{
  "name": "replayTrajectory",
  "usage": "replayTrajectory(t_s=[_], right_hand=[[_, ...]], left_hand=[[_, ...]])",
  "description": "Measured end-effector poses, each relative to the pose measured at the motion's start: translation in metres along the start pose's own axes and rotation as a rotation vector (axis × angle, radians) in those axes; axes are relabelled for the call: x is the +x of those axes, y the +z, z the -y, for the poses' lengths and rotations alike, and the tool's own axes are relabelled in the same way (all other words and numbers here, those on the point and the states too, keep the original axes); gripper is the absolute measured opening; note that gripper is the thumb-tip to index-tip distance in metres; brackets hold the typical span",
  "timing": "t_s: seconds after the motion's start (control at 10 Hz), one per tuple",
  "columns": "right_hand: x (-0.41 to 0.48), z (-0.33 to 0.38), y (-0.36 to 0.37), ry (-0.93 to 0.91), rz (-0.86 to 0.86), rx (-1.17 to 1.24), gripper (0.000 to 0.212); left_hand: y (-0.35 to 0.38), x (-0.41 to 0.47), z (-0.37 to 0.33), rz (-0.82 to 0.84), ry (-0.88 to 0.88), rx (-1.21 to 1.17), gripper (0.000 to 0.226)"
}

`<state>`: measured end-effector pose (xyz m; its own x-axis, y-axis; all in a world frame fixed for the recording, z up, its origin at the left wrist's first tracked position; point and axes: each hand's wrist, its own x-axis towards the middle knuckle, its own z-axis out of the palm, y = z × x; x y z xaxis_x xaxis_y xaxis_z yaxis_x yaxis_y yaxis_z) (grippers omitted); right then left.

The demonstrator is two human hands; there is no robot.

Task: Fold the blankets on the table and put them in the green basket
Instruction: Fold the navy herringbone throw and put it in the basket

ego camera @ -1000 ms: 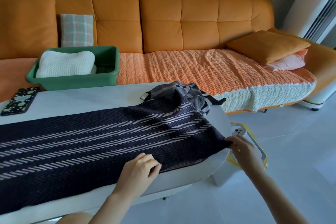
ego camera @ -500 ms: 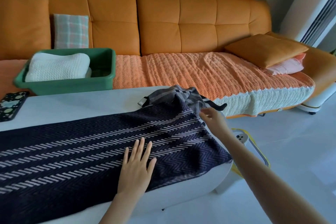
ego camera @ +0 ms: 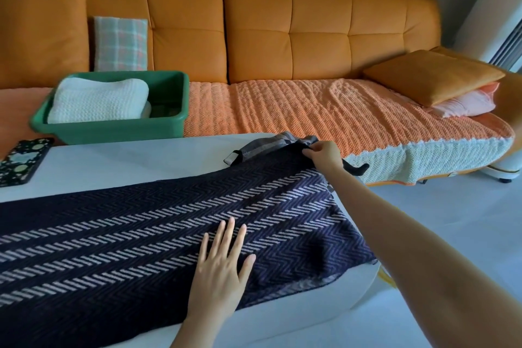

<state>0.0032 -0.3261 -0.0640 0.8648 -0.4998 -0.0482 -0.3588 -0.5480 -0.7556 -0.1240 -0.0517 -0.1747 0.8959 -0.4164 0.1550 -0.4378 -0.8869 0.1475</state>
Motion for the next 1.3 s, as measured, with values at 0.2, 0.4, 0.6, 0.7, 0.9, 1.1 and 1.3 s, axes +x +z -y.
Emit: replayTrajectory(t_s=[0.2, 0.4, 0.6, 0.7, 0.9, 1.1, 1.3], right_hand=[[-0.002, -0.003, 0.007, -0.043, -0.108, -0.048, 0.027], [-0.009, -0.017, -0.009, 0.021, 0.148, -0.028, 0.055], [-0.038, -0.043, -0.043, -0.056, 0.435, -0.126, 0.021], [-0.053, -0.026, -0.036, -0.217, 0.357, -0.071, 0.03], [-0.111, 0.052, 0.038, -0.372, 0.51, -0.182, 0.022], [-0.142, 0.05, 0.061, -0.4, 0.374, -0.279, 0.03], [-0.136, -0.006, 0.045, -0.274, 0.082, -0.345, 0.032]], left_hand=[[0.0, 0.0, 0.0, 0.008, -0.001, -0.009, 0.061], [0.0, 0.001, 0.001, 0.007, -0.005, -0.01, 0.061], [0.0, 0.003, 0.0, 0.04, -0.007, -0.008, 0.062], [-0.003, 0.0, 0.0, 0.074, 0.0, -0.035, 0.061], [-0.011, 0.009, 0.007, -0.037, -0.084, -0.478, 0.07], [-0.043, -0.002, 0.037, -0.232, -0.317, -0.567, 0.045], [-0.022, -0.016, 0.04, -0.041, -0.189, -0.246, 0.067]])
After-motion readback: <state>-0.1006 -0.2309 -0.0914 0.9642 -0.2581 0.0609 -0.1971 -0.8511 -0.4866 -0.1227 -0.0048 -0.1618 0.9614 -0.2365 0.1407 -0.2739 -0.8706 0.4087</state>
